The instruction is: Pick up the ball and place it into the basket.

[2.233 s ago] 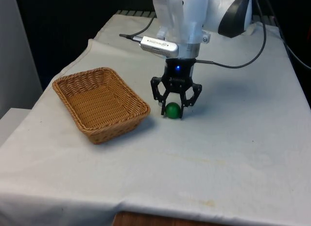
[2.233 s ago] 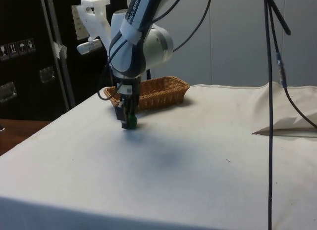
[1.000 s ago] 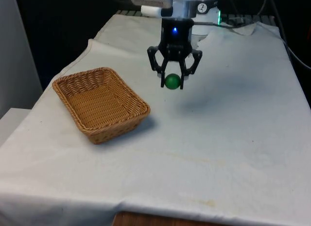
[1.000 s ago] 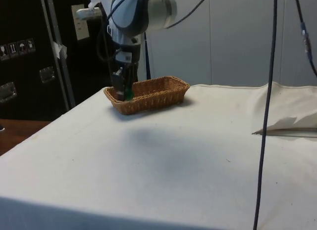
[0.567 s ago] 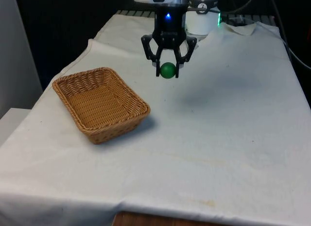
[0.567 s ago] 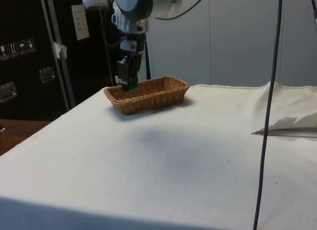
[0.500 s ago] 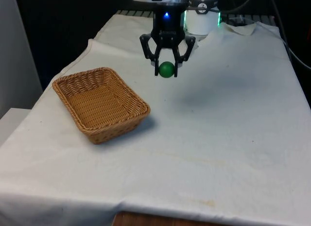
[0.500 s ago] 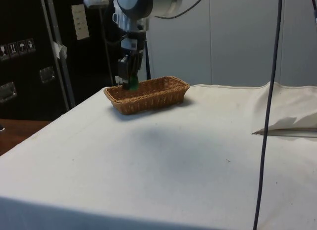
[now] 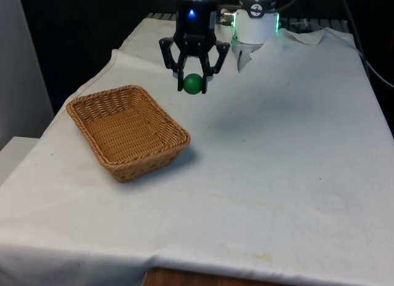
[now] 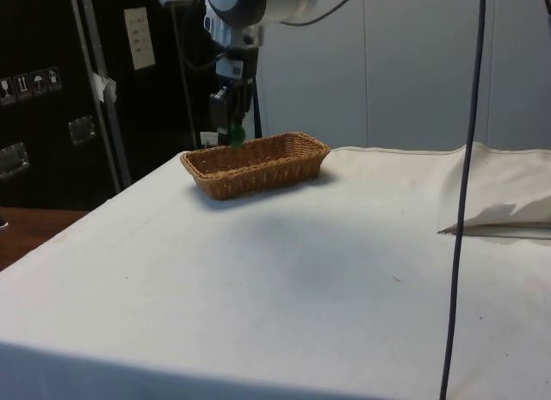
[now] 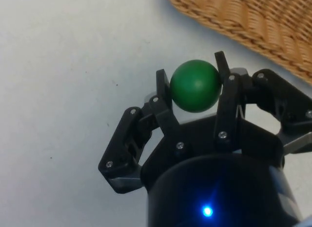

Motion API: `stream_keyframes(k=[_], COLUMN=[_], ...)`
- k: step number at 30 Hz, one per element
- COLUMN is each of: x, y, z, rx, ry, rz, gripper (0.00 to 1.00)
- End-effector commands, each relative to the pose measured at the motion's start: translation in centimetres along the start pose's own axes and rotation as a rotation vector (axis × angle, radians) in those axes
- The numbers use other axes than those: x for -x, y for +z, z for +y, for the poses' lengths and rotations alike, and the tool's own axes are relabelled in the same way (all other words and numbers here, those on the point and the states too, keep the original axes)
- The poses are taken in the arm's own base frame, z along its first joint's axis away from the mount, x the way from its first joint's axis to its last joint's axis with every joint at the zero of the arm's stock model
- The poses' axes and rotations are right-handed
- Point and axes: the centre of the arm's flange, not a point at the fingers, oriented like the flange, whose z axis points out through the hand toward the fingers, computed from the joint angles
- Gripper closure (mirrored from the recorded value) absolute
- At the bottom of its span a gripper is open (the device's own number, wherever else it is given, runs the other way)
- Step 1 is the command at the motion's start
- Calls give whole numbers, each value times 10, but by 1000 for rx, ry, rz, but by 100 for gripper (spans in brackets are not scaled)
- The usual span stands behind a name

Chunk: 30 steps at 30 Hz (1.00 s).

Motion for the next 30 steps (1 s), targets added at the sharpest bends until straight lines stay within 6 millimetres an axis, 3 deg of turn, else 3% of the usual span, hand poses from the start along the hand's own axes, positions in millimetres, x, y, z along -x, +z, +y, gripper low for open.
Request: stream_keyframes(k=[1,12,30], x=[0,-7,-14], y=[0,24,65], z=[3,36,73], rx=[2,16,71], ry=[4,24,44], rz=[0,17,40], gripper=[99,99,99])
